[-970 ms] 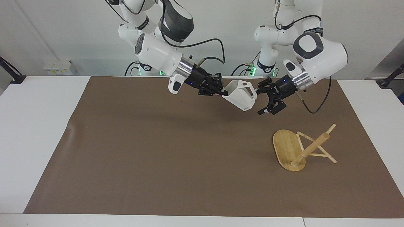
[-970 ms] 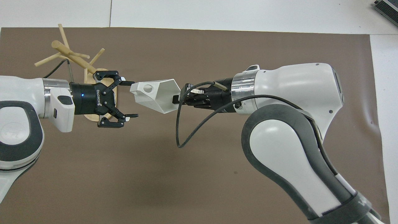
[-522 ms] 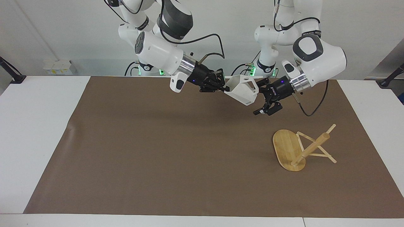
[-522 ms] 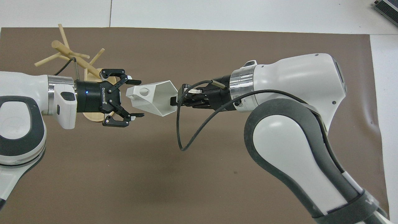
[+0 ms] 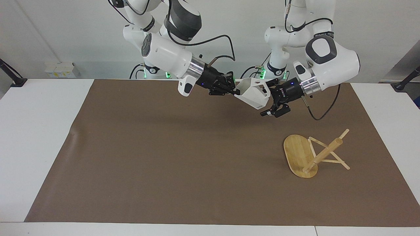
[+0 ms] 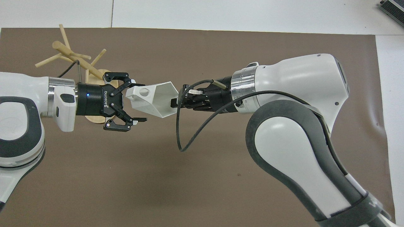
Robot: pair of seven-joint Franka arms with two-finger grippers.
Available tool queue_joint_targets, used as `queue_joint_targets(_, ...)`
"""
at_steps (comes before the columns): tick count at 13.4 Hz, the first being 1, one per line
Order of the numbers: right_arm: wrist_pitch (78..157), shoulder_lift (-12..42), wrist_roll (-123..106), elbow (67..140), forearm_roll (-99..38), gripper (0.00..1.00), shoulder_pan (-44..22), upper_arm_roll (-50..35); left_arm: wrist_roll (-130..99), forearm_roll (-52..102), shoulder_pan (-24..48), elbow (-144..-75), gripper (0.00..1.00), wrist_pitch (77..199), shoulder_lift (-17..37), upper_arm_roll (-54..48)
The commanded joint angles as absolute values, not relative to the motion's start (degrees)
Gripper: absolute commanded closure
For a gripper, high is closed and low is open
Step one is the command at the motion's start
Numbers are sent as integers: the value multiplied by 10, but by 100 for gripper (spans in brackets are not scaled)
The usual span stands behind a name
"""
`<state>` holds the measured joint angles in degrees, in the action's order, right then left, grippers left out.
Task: Hang cup on rack
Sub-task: 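Hold the mug with the left gripper and open the right gripper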
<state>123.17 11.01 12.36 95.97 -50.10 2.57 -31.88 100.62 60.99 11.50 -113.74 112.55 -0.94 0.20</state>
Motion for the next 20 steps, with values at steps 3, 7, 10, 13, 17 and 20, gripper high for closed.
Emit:
queue_joint_targets(3, 1231, 120, 144, 945, -489, 100, 28, -327, 1012, 635, 106, -1133, 0, 1093, -11, 4)
queue_joint_targets(7, 1231, 120, 144, 944, -489, 100, 28, -327, 1006, 657, 105, -1133, 0, 1082, -12, 4)
queue_joint_targets(10, 1231, 120, 145, 944, -489, 100, 28, -327, 1005, 668, 105, -1133, 0, 1080, -12, 4)
queue_joint_targets(13, 1231, 120, 145, 944, -490, 100, 28, -327, 1001, 682, 105, -1135, 0, 1071, -17, 4)
queue_joint_targets(17, 1231, 120, 145, 945, -490, 100, 28, -327, 989, 689, 105, -1136, 0, 1066, -18, 4)
queue_joint_targets(20, 1231, 120, 145, 944, -490, 100, 28, -327, 993, 689, 107, -1139, 85, 1068, -20, 5)
